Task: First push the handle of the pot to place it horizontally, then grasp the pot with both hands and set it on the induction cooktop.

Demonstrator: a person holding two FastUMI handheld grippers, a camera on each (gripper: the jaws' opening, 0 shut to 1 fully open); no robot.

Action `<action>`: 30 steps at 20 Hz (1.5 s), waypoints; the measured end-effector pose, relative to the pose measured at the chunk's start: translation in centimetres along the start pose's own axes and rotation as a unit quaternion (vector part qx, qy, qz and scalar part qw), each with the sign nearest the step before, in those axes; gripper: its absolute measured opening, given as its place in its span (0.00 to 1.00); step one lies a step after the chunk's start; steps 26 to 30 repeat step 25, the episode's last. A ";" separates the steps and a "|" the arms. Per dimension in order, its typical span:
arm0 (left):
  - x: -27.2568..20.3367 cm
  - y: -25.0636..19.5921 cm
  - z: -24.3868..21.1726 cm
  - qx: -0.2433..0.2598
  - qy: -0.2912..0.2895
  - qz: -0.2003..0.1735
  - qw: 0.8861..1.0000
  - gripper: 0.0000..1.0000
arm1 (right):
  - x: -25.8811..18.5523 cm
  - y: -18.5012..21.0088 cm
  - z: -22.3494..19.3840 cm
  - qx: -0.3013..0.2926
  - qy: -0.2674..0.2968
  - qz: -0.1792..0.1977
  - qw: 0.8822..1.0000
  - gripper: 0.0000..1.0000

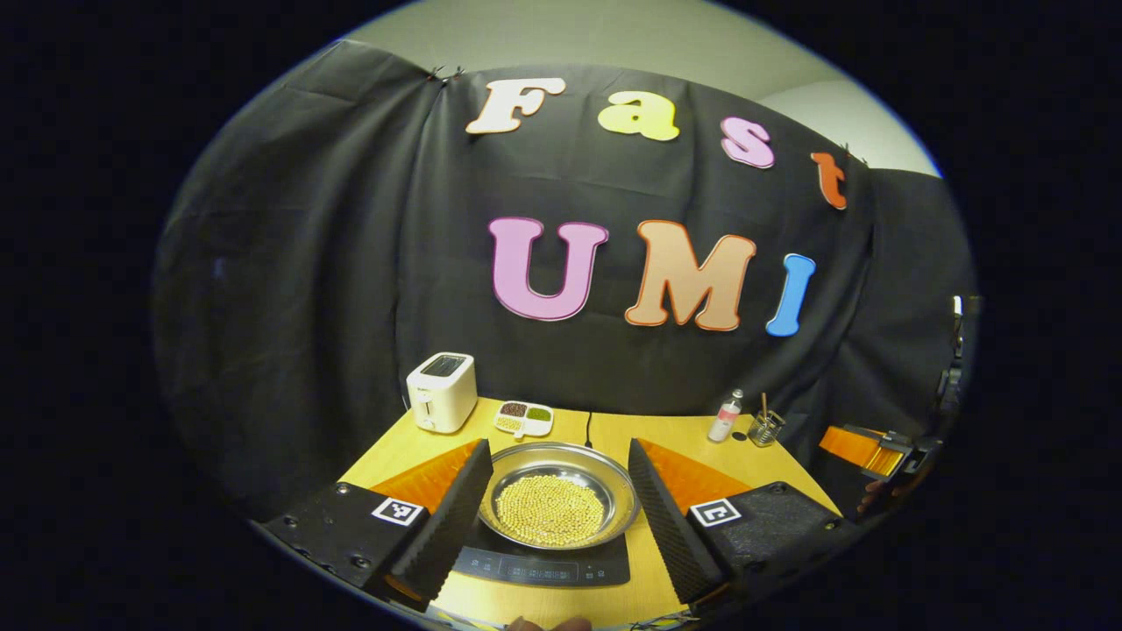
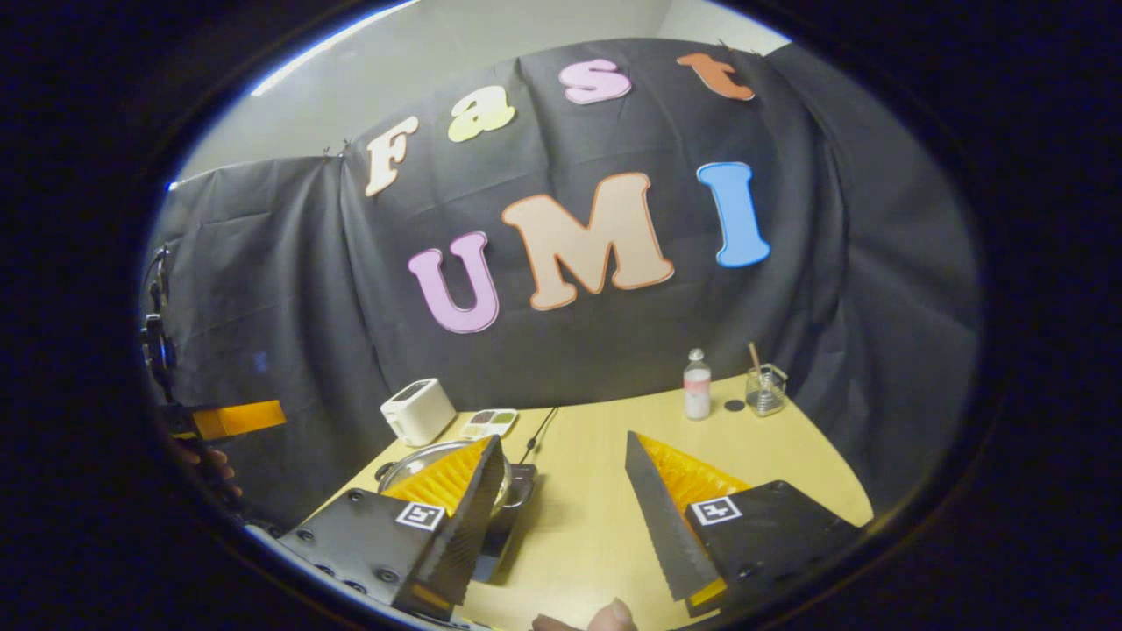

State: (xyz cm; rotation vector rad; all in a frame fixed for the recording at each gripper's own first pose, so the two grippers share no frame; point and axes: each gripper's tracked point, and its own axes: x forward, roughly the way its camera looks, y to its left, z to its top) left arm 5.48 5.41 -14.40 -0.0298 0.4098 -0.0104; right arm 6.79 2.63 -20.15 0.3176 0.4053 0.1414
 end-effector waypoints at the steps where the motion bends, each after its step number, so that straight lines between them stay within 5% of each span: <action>1: -0.6 -1.3 0.4 -0.001 -0.005 -0.008 1.000 0.94 | -0.7 -0.2 0.6 0.000 -0.008 -0.008 1.000 0.80; 5: -3.9 -3.5 1.8 0.014 -0.027 -0.039 0.999 0.91 | -4.2 -0.1 2.4 -0.003 -0.038 -0.045 0.998 0.80; 12: -8.6 -2.7 0.5 0.032 -0.053 -0.037 0.997 0.91 | -11.7 0.8 2.5 -0.083 -0.063 -0.110 0.988 0.80; 18: -11.4 -4.1 0.2 0.030 -0.041 -0.025 0.998 0.94 | -13.2 1.5 4.5 -0.073 -0.077 -0.092 0.990 0.81; 25: -10.7 -9.2 1.8 0.038 -0.048 -0.046 0.997 0.95 | -13.6 -3.8 5.5 -0.072 -0.081 -0.099 0.989 0.81; 30: -10.7 -9.2 1.8 0.038 -0.048 -0.046 0.997 0.95 | -13.6 -3.8 5.5 -0.072 -0.081 -0.099 0.989 0.81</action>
